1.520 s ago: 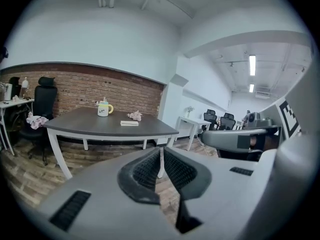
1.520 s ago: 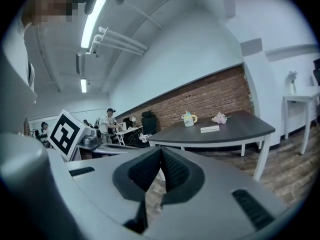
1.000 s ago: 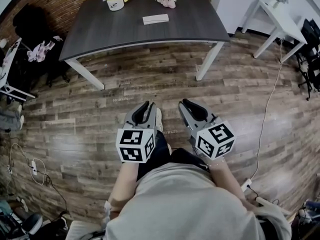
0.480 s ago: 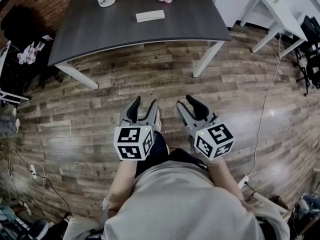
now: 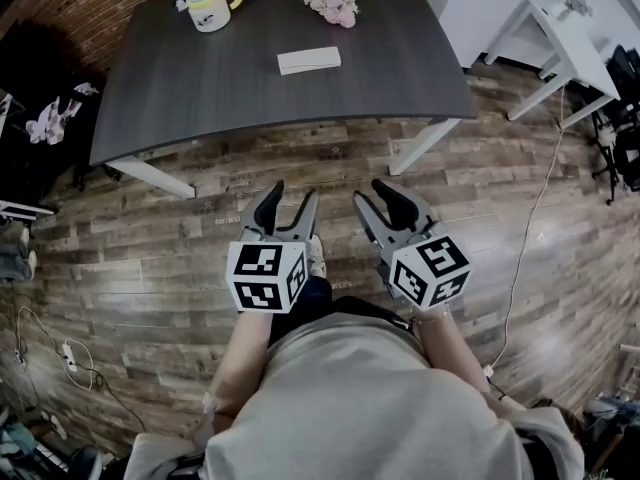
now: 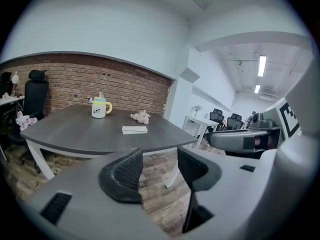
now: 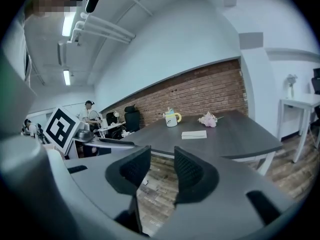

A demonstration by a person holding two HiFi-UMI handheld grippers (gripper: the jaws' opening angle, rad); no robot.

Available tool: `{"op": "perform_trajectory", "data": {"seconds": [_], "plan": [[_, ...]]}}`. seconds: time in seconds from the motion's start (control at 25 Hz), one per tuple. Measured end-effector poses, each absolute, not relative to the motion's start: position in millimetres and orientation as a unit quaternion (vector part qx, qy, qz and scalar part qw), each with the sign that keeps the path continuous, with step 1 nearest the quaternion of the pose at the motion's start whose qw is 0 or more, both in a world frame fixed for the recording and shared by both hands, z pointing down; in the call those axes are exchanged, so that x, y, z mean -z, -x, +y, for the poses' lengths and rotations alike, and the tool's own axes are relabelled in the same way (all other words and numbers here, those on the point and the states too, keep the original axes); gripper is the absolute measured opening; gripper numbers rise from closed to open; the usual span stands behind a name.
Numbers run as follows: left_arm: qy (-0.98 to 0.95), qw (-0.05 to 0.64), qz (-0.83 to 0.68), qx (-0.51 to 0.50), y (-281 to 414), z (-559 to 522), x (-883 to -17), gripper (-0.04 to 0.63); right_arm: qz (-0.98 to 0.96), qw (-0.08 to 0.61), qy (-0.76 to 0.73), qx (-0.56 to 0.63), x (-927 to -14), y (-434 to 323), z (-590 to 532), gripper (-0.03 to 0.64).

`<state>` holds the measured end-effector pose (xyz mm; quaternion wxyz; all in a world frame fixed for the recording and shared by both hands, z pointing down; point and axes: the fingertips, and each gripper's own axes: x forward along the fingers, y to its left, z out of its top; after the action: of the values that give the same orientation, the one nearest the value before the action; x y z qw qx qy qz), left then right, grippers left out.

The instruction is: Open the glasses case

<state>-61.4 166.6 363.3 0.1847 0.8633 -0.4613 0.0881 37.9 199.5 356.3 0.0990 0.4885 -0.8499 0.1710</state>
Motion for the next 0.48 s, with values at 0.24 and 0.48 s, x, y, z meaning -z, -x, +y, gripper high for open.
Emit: {"op": "perform_trajectory", "data": {"seconds": [0.24,0.48], "plan": [[-0.872,0.16,-0.453,-0.097,64,102,-351,0.216,-0.847,0.1,-0.495,-0.164,-349,-32,138,0.14],[-0.875,0.151,-0.45,-0.095,70,53,-344,0.216,-0.842,0.093,-0.506,-0.161,-344,-29,88,0.14]]}}
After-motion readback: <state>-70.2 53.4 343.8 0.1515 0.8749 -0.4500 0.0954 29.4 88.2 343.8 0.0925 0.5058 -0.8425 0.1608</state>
